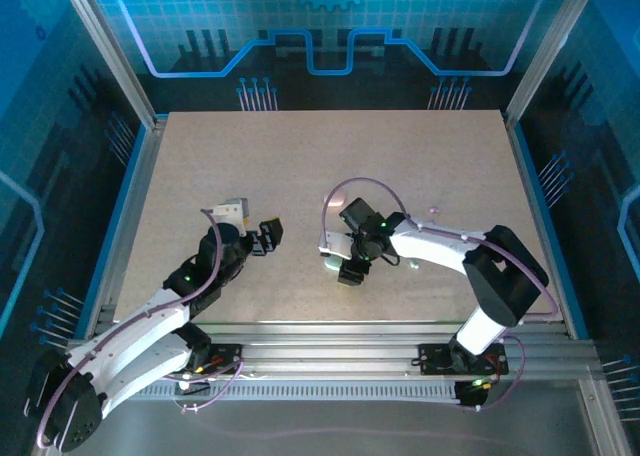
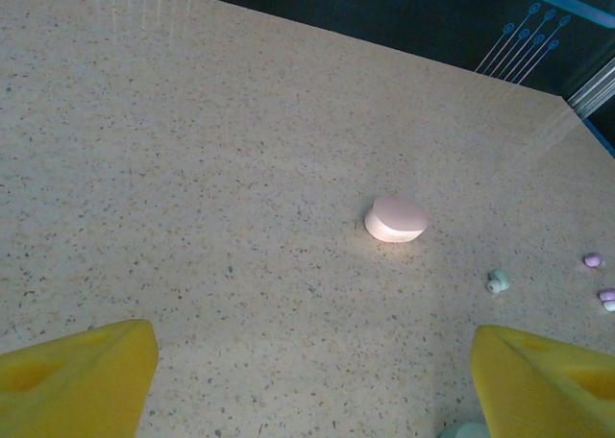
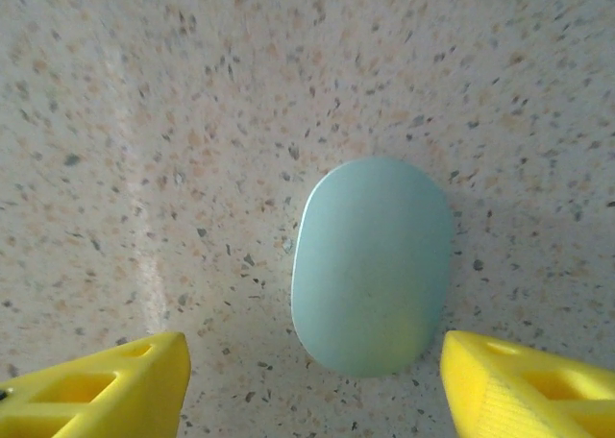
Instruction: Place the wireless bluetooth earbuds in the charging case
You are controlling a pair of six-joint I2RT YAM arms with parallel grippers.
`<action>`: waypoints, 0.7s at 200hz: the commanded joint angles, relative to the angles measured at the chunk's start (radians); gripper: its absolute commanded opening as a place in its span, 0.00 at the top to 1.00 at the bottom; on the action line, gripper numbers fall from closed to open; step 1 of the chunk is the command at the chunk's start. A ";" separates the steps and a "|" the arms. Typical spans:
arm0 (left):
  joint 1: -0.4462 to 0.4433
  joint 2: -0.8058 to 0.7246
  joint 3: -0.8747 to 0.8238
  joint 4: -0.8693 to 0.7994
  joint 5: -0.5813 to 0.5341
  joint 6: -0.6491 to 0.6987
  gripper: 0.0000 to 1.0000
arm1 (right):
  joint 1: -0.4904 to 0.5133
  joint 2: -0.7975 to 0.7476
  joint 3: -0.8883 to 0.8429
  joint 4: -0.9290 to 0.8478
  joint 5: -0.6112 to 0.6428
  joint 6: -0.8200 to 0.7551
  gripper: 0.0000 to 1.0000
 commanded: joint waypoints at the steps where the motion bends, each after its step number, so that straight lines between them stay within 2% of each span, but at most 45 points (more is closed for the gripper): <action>1: 0.009 -0.010 -0.011 0.048 -0.028 0.036 0.14 | 0.018 0.050 0.049 0.008 0.077 -0.055 0.30; 34: 0.009 -0.027 -0.013 0.046 -0.055 0.038 0.14 | 0.030 0.086 0.074 0.024 0.081 -0.058 0.32; 92: 0.012 -0.028 -0.014 0.053 -0.047 0.052 0.14 | 0.056 0.176 0.157 -0.057 0.075 -0.072 0.46; 140: 0.014 -0.036 -0.012 0.045 -0.044 0.055 0.14 | 0.055 0.166 0.152 -0.069 0.063 -0.069 0.52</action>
